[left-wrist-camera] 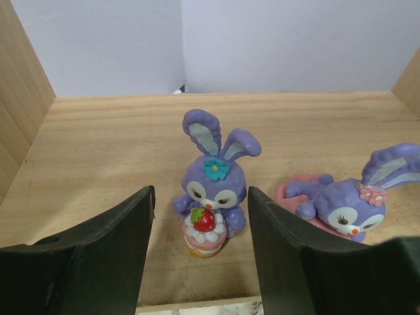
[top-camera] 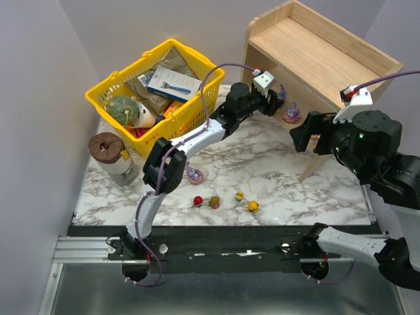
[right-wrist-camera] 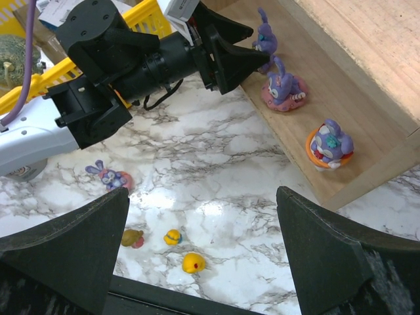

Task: Place and organize the plastic toys onto the shelf

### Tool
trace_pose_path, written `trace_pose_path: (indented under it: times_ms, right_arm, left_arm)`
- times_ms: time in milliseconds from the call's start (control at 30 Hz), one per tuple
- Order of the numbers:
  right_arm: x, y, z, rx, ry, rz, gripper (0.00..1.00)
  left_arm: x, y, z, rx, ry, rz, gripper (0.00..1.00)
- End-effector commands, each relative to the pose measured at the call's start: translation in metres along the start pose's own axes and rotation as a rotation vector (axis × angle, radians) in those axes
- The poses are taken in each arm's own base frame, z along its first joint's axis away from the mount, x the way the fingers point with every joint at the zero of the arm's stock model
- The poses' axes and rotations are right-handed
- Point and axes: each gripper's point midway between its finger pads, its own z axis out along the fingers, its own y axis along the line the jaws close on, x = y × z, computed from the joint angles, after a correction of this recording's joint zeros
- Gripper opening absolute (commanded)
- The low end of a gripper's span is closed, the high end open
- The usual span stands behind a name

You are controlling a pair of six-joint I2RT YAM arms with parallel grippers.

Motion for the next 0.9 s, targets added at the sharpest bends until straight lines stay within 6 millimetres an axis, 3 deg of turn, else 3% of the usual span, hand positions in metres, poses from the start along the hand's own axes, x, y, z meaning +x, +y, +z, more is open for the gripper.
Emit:
trace_pose_path:
  times_ms: [0,367,733,867]
  right_arm:
    - [0.01,-0.005,-0.001,0.02,0.028,-0.021,1.0]
    - [0.012,-0.006,0.003,0.03,0.036,-0.037,1.0]
    - [0.011,-0.005,0.005,0.033,0.034,-0.035,1.0]
    - [0.012,-0.005,0.006,0.035,0.039,-0.034,1.0]
  left_arm:
    - [-0.03,-0.006,0.003,0.074,-0.049,0.025,0.67]
    - [-0.007,-0.008,0.011,0.14,0.007,0.006,0.67]
    - [-0.013,-0.012,0.002,0.146,0.0,0.0,0.67]
    - [-0.017,-0.013,-0.005,0.135,-0.01,0.002,0.75]
